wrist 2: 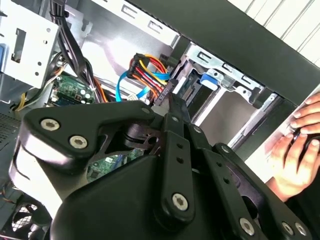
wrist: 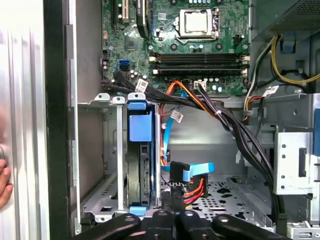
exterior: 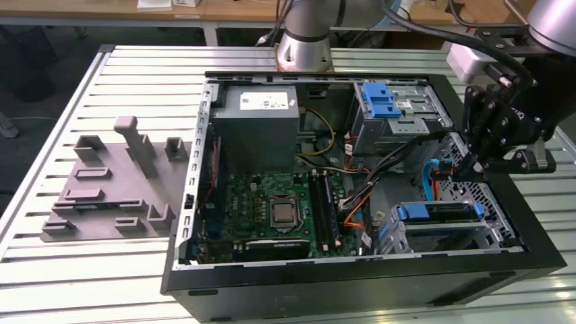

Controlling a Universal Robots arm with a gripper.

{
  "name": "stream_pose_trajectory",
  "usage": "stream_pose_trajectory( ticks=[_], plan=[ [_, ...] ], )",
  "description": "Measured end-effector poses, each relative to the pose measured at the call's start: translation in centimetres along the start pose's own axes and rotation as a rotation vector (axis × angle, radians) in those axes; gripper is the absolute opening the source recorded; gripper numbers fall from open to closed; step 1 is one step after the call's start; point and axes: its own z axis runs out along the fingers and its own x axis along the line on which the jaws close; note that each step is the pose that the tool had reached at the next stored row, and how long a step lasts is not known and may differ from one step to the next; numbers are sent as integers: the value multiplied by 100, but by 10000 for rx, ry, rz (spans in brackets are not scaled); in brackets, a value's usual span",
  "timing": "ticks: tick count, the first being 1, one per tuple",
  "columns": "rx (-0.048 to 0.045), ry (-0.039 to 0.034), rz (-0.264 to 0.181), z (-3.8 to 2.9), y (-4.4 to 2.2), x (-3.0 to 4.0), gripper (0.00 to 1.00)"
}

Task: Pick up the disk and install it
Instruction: 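Insert the first disk wire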

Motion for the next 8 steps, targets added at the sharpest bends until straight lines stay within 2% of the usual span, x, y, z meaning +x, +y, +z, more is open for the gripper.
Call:
stream_pose_trajectory(
  ticks=[1,2,3,7,8],
  plan=[
    [7,53,-20,1,5,-2,17],
    [21,100,-35,4,10,-3,17],
    [29,106,-44,13,12,-5,24],
    [62,108,-47,26,28,-14,25],
    [83,108,-48,26,33,-21,31]
  ],
)
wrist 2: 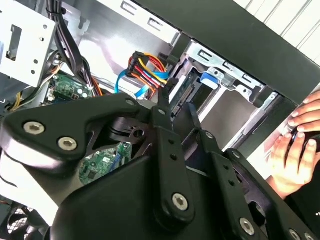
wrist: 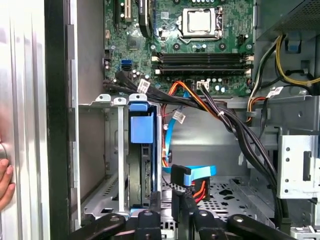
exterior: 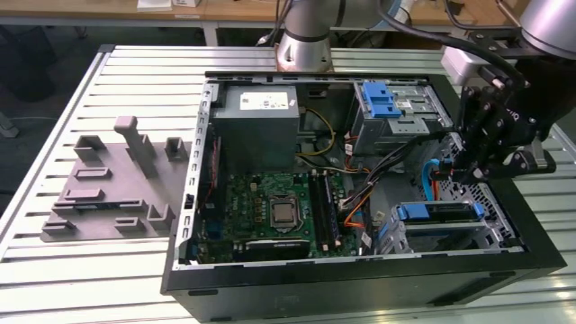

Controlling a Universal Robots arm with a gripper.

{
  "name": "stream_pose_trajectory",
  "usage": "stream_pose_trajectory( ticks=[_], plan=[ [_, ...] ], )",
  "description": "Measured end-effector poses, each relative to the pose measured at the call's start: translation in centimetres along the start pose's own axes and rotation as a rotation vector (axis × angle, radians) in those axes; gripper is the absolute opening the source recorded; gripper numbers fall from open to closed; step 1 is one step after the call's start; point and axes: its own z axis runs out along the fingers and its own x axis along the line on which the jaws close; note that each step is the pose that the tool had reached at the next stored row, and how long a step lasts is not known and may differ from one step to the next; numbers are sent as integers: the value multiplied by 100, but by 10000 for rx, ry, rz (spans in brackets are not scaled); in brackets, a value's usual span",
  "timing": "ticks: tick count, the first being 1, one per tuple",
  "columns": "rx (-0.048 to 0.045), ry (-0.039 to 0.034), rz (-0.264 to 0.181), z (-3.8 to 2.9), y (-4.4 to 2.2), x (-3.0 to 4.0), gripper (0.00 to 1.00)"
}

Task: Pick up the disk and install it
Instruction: 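Insert the first disk wire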

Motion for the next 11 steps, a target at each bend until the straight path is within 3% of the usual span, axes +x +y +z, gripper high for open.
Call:
stream_pose_trajectory(
  ticks=[4,7,11],
  plan=[
    [44,11,0,2,12,-41,31],
    [64,98,-3,14,15,-88,31],
    [75,128,-4,45,18,-136,31]
  ],
)
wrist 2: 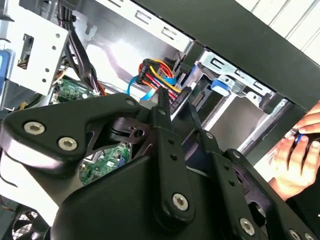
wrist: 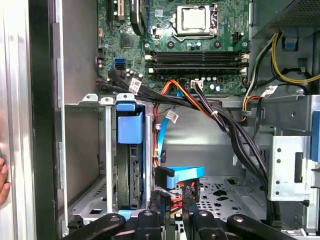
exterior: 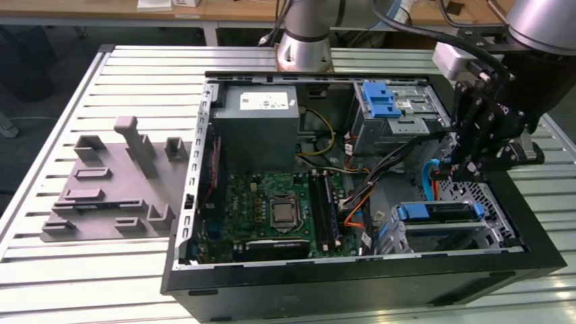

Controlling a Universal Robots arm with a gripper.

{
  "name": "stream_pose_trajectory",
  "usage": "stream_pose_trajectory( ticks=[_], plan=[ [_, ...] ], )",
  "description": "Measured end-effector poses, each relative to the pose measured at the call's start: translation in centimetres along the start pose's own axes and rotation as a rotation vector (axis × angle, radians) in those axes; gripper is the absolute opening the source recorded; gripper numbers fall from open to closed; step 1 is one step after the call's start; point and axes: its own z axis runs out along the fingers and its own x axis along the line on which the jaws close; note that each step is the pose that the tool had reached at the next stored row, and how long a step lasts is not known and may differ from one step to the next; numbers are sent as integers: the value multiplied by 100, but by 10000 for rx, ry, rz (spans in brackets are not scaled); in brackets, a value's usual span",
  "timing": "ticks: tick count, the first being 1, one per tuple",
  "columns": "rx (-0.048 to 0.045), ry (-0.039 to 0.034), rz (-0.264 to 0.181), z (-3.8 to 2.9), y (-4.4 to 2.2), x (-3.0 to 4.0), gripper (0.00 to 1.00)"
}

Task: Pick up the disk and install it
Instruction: 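Insert the first disk wire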

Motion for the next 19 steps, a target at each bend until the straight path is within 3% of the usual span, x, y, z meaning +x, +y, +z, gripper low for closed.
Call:
stream_pose_trajectory(
  ticks=[6,10,12,16,19],
  plan=[
    [56,233,-8,43,2,-7,31],
    [64,310,-11,48,3,-9,30],
    [65,327,-12,48,3,-9,17],
    [54,329,-12,48,-1,-10,16],
    [-51,329,-19,49,-10,-10,16]
  ],
)
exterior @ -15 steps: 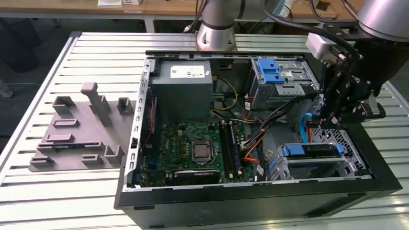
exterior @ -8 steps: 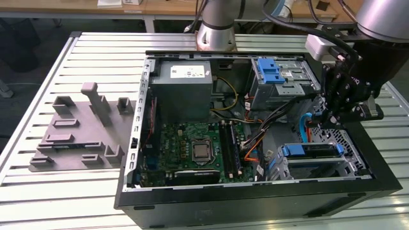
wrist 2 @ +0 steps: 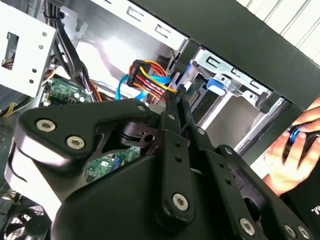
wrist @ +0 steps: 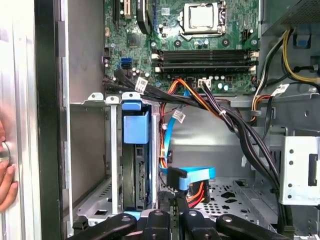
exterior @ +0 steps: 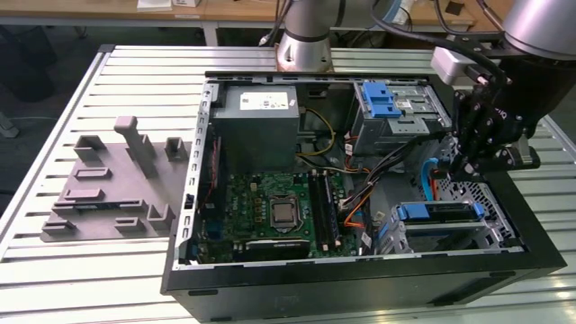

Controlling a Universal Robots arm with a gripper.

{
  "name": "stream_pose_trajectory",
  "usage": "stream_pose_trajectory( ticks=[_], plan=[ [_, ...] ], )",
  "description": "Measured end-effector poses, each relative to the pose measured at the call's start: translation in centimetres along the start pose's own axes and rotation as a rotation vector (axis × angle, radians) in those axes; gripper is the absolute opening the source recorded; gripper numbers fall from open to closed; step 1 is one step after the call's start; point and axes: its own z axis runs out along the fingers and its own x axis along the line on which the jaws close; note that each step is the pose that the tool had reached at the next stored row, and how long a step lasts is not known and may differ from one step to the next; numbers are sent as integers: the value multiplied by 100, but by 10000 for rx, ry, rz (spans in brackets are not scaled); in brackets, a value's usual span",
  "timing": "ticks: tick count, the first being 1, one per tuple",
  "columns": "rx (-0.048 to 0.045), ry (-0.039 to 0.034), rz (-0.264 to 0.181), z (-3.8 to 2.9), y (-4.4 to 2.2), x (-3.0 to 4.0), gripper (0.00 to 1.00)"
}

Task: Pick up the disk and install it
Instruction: 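Insert the first disk wire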

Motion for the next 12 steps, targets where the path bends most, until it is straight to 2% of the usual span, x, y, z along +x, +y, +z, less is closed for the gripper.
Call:
stream_pose_trajectory(
  ticks=[4,9,12],
  plan=[
    [-163,4,-14,11,-1,10,16],
    [-197,4,-12,77,-2,124,16],
    [-198,3,-12,81,-2,127,16]
  ],
)
